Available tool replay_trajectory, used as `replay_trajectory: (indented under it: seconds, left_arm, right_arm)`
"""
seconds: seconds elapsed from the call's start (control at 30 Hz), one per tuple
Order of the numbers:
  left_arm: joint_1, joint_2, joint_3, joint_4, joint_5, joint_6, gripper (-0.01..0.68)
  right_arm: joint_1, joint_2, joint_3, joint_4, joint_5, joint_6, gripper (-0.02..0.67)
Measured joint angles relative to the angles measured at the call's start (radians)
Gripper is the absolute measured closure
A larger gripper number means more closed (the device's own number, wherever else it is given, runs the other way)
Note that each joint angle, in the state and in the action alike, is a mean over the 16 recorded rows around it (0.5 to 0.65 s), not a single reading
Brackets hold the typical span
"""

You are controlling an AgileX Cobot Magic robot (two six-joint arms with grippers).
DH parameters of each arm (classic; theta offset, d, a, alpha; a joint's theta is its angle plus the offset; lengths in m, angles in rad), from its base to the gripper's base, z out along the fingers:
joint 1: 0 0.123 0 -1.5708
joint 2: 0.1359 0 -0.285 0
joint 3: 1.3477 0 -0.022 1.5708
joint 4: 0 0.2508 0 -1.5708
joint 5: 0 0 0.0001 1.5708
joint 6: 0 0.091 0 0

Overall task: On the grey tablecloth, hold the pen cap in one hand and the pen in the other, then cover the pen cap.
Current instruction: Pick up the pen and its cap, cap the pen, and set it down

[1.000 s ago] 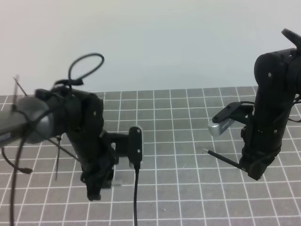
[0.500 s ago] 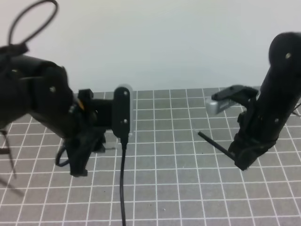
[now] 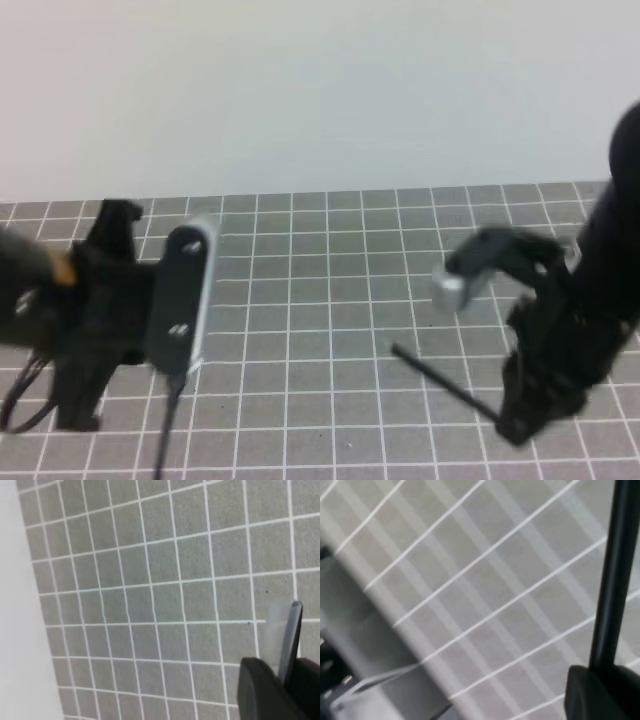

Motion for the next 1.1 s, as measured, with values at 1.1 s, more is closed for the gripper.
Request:
replay_trajectory:
  seconds: [1.1]
  left_arm:
    - [-0.037, -0.446, 0.593, -0.818, -0.523, 1.101, 0.596]
  right_arm:
    - [0.133, -0.049, 0.193, 0.407, -0.001, -0.139, 0.652]
